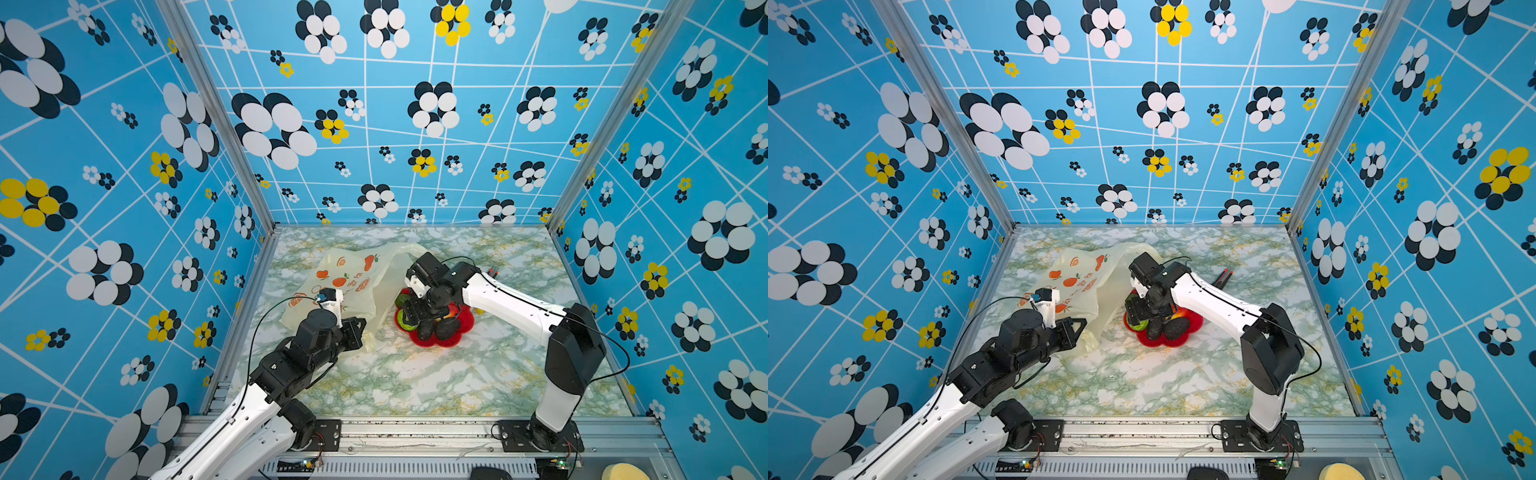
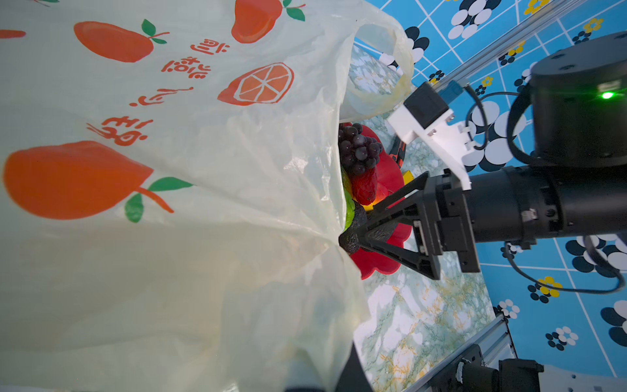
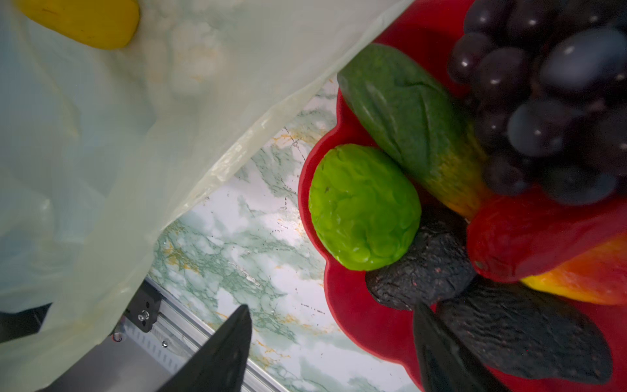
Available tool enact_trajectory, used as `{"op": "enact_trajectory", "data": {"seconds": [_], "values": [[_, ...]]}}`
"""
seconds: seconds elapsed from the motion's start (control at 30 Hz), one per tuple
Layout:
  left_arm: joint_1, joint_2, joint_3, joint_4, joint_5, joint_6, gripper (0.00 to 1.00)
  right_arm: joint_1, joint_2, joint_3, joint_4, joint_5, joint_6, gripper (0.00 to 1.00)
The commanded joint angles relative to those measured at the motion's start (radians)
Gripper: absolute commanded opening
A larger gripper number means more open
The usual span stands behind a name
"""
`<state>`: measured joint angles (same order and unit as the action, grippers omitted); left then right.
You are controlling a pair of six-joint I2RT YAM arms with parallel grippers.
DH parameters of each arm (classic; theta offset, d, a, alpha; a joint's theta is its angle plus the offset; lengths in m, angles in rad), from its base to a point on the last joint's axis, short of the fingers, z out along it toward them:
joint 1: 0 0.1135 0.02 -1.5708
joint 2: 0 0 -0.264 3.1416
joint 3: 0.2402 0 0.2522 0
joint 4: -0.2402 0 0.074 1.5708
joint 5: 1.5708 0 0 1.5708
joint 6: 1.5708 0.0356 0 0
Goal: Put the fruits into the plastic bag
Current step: 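Withdraw the right gripper from the bag back over the red plate, then lower the right gripper and grasp the green bumpy fruit on the plate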
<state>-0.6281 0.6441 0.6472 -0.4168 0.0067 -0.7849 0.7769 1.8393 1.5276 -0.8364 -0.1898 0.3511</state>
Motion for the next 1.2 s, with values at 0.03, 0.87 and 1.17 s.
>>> {"op": "enact_trajectory", "data": {"seconds": [0.03,0.87,1.17], "values": [[0.008,-0.052,0.000,-0.018,-0.026,0.019,0.00,0.002,0.044,0.032,-0.046,-0.005,-0.010,0.75],[0.009,-0.064,-0.033,0.039,-0.036,0.013,0.00,-0.005,0.149,0.098,0.013,0.060,0.022,0.69],[0.010,-0.113,-0.049,0.017,-0.046,-0.004,0.00,-0.022,0.179,0.089,0.062,0.003,0.094,0.70]]}}
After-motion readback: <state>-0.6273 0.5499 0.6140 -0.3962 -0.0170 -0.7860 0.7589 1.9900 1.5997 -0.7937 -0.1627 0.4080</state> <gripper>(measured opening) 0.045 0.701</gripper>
